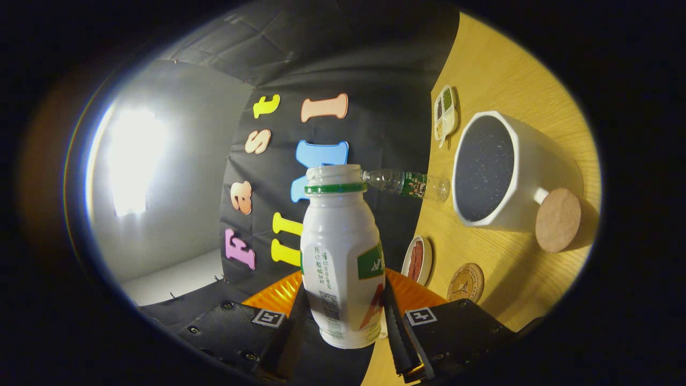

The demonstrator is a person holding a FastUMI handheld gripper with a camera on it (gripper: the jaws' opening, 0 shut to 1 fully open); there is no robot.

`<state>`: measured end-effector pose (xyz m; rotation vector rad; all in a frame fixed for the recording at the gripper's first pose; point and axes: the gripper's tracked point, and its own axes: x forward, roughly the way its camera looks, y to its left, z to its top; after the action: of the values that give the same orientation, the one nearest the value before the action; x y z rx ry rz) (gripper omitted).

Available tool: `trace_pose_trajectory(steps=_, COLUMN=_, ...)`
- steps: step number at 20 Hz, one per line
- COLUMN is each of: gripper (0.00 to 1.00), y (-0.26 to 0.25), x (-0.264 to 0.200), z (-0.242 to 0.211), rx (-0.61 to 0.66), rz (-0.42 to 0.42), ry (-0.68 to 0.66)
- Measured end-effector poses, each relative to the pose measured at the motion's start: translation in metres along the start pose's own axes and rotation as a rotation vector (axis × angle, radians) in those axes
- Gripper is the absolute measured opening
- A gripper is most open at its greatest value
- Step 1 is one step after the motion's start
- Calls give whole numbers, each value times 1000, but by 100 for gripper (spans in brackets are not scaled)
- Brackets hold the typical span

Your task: Take the bottle from table, then pour the juice into the cup, finally place the bottle on the coaster

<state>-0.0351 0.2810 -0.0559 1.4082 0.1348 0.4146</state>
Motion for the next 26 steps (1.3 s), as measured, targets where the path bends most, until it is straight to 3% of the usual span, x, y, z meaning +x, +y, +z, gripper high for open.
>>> trace_pose_trajectory(steps=4, gripper=67, y=1, x=2, z=5, rx=86, rz=20, ry=-26)
trace_pose_trajectory(steps=26, gripper=67, y=0, x=2, z=-4, rx=269, rz=45, ry=-38)
